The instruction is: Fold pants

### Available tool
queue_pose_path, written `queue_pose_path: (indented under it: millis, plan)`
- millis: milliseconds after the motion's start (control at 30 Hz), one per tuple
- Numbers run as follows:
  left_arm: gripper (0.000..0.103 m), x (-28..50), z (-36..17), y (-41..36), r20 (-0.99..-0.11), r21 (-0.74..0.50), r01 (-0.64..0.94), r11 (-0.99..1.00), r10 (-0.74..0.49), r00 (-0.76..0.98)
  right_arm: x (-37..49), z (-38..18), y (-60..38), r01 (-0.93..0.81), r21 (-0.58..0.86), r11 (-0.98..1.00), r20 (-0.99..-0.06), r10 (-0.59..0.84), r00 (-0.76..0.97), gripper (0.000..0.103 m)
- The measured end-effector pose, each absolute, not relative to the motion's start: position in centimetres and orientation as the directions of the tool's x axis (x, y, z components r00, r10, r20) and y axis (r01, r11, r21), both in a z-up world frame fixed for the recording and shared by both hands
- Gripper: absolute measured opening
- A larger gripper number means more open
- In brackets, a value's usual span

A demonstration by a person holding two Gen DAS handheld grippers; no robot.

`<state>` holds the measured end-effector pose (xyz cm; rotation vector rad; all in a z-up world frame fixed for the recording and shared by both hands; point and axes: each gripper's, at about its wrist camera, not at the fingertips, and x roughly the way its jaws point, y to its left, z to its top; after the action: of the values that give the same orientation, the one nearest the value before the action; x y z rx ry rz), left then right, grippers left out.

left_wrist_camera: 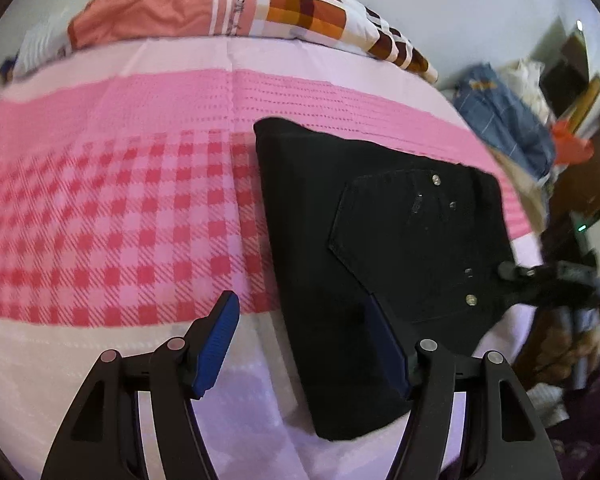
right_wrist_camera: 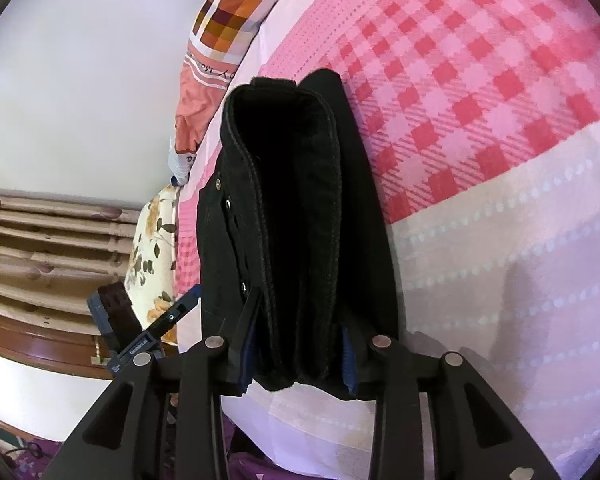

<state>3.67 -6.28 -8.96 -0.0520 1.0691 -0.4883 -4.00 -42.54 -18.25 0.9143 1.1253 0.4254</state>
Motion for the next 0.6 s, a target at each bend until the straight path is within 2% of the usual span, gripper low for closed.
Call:
queue_pose_path:
  millis: [300, 433, 600]
  plan:
    - [0.067, 4.6, -9.0, -8.0, -0.849, -0.132, 0.383, 0.914, -0.304, 0.433, -4.2, -16.1, -42.3, 0.103, 0.718, 0.688, -0.647, 0.606, 0.463, 0.045]
    - [0.069, 5.0, -9.2, -8.5, -0.854, -0.089, 0.385, 0.919, -0.269, 0.445, -4.1, -16.4, -42.7, 0.133, 0.687, 0.715, -0.674, 0.558, 0.484, 0.066]
    - [0.077, 5.2, -9.5, -9.0, -0.855, -0.04, 0.386, 0.921, -0.232, 0.464, -3.6, -16.9, -42.6, 0.139, 0.684, 0.716, -0.68, 0.559, 0.474, 0.066]
